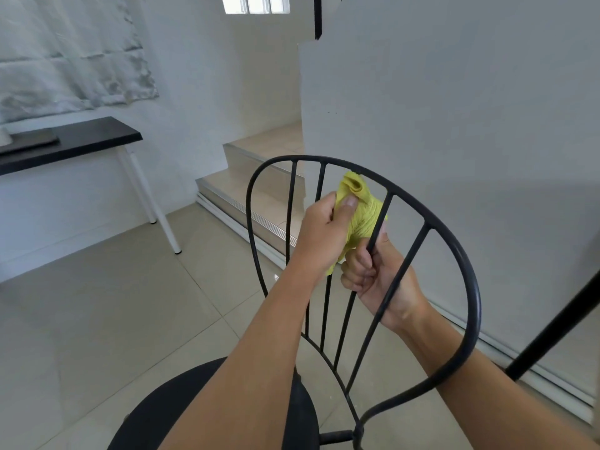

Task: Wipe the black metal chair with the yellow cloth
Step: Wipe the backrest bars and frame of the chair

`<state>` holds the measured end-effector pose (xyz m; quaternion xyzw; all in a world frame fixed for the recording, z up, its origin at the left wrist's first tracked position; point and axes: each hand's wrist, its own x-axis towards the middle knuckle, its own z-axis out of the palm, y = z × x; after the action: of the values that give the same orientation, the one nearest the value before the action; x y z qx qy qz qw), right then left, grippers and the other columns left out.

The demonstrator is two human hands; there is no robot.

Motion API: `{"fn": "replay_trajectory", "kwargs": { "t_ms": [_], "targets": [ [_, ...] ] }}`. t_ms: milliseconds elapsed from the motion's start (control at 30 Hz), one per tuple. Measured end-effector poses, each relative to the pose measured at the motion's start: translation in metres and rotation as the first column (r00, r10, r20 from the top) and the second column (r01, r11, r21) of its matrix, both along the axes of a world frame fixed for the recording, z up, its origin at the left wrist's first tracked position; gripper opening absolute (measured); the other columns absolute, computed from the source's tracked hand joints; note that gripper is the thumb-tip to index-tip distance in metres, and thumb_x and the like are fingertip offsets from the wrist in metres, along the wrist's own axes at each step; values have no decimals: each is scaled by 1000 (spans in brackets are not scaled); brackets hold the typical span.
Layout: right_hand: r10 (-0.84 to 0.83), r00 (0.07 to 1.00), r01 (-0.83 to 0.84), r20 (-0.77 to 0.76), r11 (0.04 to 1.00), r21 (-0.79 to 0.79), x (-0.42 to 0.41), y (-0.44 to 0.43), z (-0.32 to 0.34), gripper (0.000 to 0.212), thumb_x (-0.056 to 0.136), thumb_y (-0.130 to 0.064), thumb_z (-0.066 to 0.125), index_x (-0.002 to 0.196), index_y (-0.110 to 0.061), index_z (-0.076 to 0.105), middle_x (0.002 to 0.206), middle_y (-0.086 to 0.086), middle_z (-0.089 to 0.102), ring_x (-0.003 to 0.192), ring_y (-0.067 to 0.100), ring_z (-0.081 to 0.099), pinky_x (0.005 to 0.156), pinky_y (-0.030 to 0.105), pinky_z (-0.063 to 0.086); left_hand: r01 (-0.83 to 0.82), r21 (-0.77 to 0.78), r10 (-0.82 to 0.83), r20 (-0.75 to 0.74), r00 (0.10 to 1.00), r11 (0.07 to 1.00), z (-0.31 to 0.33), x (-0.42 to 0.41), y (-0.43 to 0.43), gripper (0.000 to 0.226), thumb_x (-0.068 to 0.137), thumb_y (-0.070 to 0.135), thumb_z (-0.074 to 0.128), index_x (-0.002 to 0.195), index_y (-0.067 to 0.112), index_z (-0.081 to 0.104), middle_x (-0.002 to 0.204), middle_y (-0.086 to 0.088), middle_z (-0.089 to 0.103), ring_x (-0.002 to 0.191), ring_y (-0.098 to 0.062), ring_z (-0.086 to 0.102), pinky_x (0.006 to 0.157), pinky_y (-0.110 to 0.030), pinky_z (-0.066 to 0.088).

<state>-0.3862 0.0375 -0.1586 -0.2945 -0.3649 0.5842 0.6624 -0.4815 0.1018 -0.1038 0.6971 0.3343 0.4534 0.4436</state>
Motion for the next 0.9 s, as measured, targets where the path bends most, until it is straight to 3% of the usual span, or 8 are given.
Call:
{"fn": "replay_trajectory", "kwargs": {
  "t_ms": [133,267,400,500,600,733,800,900],
  "targets": [
    [1,1000,-1,6,1000,-2,-1,1,0,61,104,-54,21,57,-16,32,54,-1,19,50,15,12,52,33,11,10,30,-7,-86,996,1000,1,-3,3,38,100,45,40,96,11,58,80,-11,56,71,-22,52,68,-41,44],
    [-3,1000,3,3,1000,12,-2,2,0,61,103,-54,21,57,-16,31,55,1,17,50,15,12,50,33,11,75,-99,-78,-26,997,992,-3,-4,4,42,94,54,42,104,16,57,101,-18,62,94,-29,61,89,-49,49],
    [-4,1000,4,10,1000,28,-1,3,-3,61,104,-53,19,57,-16,32,53,-1,21,49,15,14,48,31,14,59,23,-57,-81,995,998,-10,-3,3,25,99,38,46,94,16,56,76,1,57,70,-11,55,68,-31,47],
    [-3,1000,3,8,1000,28,-1,5,-3,64,105,-52,15,54,-18,33,50,-3,24,45,11,18,44,26,17,49,93,-36,-137,990,994,-32,-8,1,22,101,30,44,97,13,57,78,-2,60,70,-11,57,67,-31,49],
    [20,1000,-19,-20,998,56,-1,5,-4,64,104,-53,17,54,-18,38,50,-5,27,45,9,22,42,22,23,56,57,-47,-145,988,997,-72,-17,-4,21,103,29,40,105,16,57,87,-10,64,80,-22,63,74,-42,54],
    [44,999,-41,-32,995,89,0,8,-7,62,101,-52,19,53,-19,41,49,-8,29,43,7,24,42,21,24,10,24,-6,-176,984,1000,-126,-23,-12,17,104,28,37,103,20,52,71,-1,55,59,-13,49,57,-31,43],
    [44,999,-42,-24,996,84,0,10,-8,64,101,-53,17,52,-20,40,48,-9,29,43,6,24,41,22,23,-28,-32,18,-274,961,999,-159,-26,-19,15,104,29,36,98,21,48,68,5,49,55,-4,43,55,-26,40],
    [59,998,-57,-17,995,85,2,10,-9,65,102,-54,17,53,-20,41,49,-9,29,42,6,25,42,22,22,-61,-150,-10,-431,902,987,-207,-34,-33,19,104,34,33,102,22,47,78,-2,58,63,-11,55,65,-33,50]
  ]
}}
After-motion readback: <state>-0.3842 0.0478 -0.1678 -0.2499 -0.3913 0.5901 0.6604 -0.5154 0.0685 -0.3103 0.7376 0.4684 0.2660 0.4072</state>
